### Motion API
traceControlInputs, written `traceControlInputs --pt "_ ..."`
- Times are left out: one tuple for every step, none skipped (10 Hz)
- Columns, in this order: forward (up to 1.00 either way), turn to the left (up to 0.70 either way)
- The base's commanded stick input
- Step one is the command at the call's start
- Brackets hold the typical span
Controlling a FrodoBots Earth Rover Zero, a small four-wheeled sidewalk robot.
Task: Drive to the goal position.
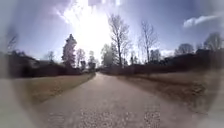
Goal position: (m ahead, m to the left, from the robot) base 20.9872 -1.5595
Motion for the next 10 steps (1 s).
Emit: traceControlInputs --pt "1.00 0.10" --pt "1.00 0.16" --pt "1.00 0.00" --pt "1.00 0.01" --pt "1.00 0.27" --pt "1.00 0.22" --pt "1.00 0.03" --pt "1.00 0.27" --pt "1.00 0.02" --pt "1.00 0.00"
